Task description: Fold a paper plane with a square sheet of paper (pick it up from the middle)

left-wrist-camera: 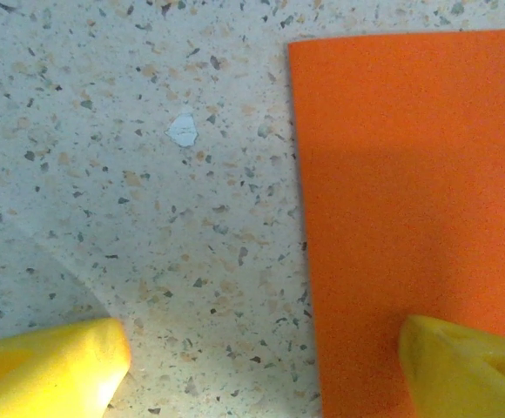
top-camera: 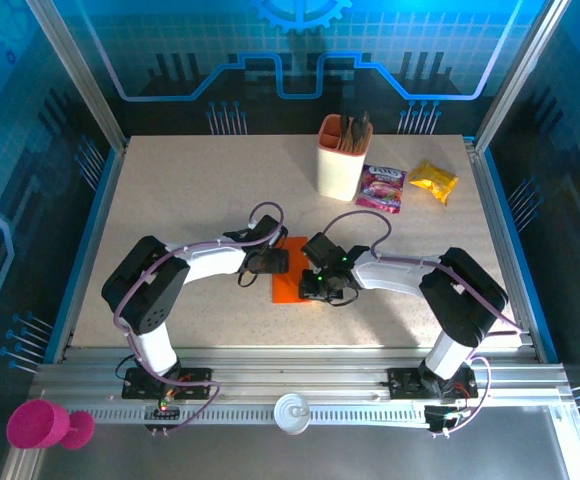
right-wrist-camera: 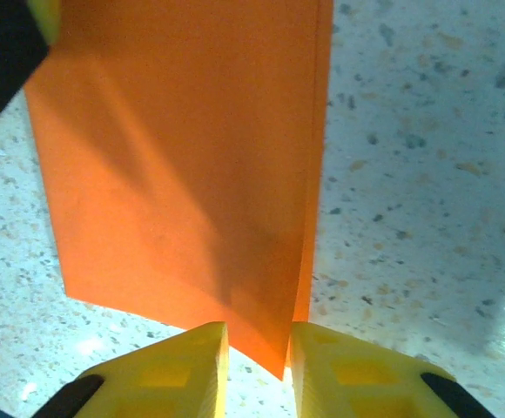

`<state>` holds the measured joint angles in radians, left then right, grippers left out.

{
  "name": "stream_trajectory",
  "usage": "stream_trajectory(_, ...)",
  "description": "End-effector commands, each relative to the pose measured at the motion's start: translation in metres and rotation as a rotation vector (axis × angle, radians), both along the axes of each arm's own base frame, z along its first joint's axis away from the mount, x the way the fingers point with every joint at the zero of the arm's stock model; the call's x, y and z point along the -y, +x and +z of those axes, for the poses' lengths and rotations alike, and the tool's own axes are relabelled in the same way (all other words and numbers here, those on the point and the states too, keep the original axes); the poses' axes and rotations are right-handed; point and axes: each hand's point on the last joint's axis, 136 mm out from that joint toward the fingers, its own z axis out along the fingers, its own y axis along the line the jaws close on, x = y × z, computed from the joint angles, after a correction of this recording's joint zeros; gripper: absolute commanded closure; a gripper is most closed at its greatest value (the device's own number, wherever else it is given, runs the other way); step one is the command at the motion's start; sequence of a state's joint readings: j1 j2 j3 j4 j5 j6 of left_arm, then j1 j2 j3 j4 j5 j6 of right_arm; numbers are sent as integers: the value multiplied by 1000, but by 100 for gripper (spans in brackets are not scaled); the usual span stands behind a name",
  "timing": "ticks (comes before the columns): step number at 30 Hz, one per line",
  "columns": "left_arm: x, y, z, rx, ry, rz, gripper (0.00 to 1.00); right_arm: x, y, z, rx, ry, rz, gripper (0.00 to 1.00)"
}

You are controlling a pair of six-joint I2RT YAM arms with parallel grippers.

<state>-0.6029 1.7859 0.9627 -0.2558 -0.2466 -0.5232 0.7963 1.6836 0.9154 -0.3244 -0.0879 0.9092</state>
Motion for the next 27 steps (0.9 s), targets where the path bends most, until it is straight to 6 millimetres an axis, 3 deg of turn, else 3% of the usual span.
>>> stream_trajectory(1,-5,-35,-54,-181,-23,-11,16,-3,1,-2,-22,35,-16,75)
stream_trajectory(8,-5,-36,-56,-183,-24,-10,16,-3,1,-4,-32,42,-20,77)
stream_trajectory(21,-4,-38,-58,-187,-30,-9,17,-3,1,-5,-41,48,-18,99)
stream_trajectory(27,-1,-33,-45,-164,-41,-18,16,-3,2,-3,-33,58,-25,100)
